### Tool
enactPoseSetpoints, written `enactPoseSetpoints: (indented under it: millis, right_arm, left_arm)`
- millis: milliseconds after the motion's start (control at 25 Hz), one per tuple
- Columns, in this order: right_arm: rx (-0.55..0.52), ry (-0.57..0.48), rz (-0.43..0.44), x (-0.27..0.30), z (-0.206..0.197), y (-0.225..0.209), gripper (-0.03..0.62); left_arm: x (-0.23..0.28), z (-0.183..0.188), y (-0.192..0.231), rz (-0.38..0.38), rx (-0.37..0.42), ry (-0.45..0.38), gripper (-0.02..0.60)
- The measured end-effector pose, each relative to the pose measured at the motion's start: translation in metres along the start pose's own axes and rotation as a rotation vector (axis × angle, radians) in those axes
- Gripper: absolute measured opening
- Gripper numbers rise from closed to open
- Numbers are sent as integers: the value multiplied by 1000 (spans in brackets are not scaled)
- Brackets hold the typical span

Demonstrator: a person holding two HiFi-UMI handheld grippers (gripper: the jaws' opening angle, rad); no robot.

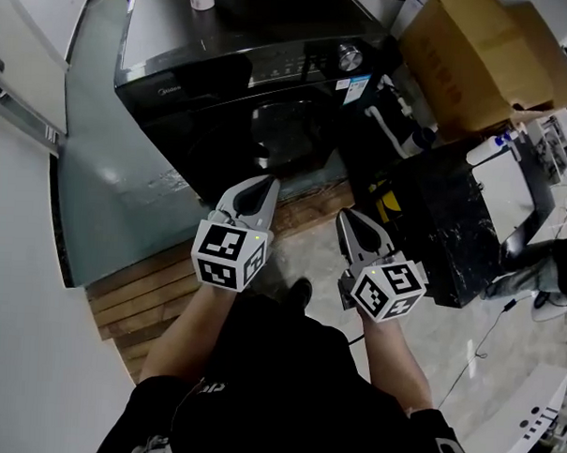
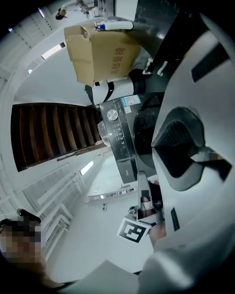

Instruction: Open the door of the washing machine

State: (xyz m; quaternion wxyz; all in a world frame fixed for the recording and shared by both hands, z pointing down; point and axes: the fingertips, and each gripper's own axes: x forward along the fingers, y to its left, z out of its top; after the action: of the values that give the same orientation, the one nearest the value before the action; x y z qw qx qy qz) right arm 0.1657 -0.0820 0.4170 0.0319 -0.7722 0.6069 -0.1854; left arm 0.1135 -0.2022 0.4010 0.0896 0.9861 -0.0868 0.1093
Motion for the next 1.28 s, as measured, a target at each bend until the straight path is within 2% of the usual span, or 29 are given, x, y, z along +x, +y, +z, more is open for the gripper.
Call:
enactPoseSetpoints:
  millis: [280, 640, 960, 1280]
  right_arm:
    - [-37, 38, 93, 16, 19, -40, -6]
    - [-44, 33, 105, 41, 34, -75, -6]
    - [-111, 60, 82, 88, 49, -97, -5]
    - [-121, 98, 44, 142, 62, -114, 0]
  left_arm:
    - [60, 18, -7, 54, -22, -26, 8]
    - [98, 37, -10, 73, 10, -39, 8]
    - [133, 40, 17, 39, -7, -44, 8]
    - [165, 51, 33, -29, 8, -40, 8]
